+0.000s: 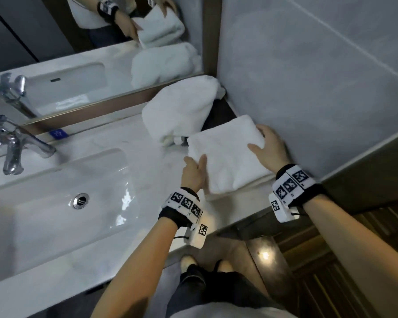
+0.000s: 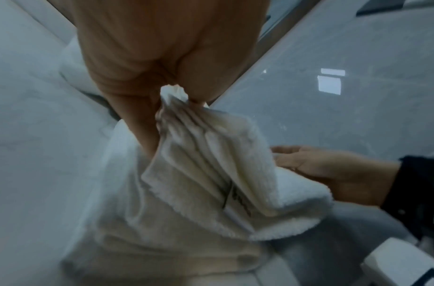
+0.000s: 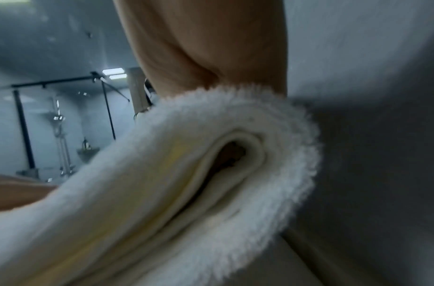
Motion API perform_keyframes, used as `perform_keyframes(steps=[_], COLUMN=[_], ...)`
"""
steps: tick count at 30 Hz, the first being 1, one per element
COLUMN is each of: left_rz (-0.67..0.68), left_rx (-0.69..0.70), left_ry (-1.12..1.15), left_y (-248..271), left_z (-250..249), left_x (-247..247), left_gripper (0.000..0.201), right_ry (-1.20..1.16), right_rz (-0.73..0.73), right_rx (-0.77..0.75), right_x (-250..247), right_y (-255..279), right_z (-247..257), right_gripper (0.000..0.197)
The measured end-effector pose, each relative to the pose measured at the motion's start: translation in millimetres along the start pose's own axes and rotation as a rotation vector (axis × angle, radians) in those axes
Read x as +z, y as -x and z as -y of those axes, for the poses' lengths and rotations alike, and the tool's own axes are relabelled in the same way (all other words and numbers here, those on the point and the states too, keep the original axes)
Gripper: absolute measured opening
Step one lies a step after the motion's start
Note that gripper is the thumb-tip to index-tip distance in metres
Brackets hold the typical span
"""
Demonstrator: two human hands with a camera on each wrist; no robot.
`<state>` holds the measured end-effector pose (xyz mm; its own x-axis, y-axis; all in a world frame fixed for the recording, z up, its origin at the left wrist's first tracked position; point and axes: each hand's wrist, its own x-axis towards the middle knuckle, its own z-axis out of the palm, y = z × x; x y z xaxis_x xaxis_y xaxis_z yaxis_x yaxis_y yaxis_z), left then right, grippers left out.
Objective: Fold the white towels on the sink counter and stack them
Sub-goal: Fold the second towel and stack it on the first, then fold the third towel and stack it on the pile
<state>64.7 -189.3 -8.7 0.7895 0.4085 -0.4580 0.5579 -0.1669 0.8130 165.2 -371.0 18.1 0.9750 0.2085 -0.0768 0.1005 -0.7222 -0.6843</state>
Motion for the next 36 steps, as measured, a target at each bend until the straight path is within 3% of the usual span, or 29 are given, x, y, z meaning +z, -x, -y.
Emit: perform_keyframes(steps=[2,4,7,9,11,15,24,30,33,36], left_rz=[-0.003,-0.1,-0.322,-0.239,-0.096,-0.034,-0.071,-0.009,-0.165,-0.371], left_rx=[-0.005,0.086,0.439,0.651,0.655,0.459,0.432,0.407,0.598,0.668], left_ry=[-0.054,-0.242,-0.597,-0.871,-1.038,-0.995,-0.816,-0.889,-0.787,-0.649], left_y=[-2,-1,3,2,-5,-30,-41,-43,-52,-68], left_z=[2,5,3,3,9,21,28,8,-11,-19], left_x=[6,9,15,26,36,35,45,26,-6,-42], left_gripper=[0.052,0.056,0.061,0.061,0.064,0.071,0.074,0.068,0.04,0.039], right_ry=[0.101,0.182,0.252,0.371,0.483,0.567,0.552,0.497,0.445,0.415], right_rz=[0.01,-0.019,-0.003,0.062,0.122,0.129,0.124,0.198,0.241,0.168], right_rx=[-0.026,-0.07,-0.179,-0.233,-0.227,-0.247,-0.248,-0.209,-0.134,-0.108], right_x=[6,10,20,32,43,56,67,57,49,45], right_y=[1,3,5,6,7,-5,-21,-27,-36,-51], right_z=[-7,-12,-16,-19,-22,-26,-33,-22,-6,18], right_gripper=[0.055,0.055,0.052,0.053,0.055,0.056,0.056,0.057,0.056,0.043])
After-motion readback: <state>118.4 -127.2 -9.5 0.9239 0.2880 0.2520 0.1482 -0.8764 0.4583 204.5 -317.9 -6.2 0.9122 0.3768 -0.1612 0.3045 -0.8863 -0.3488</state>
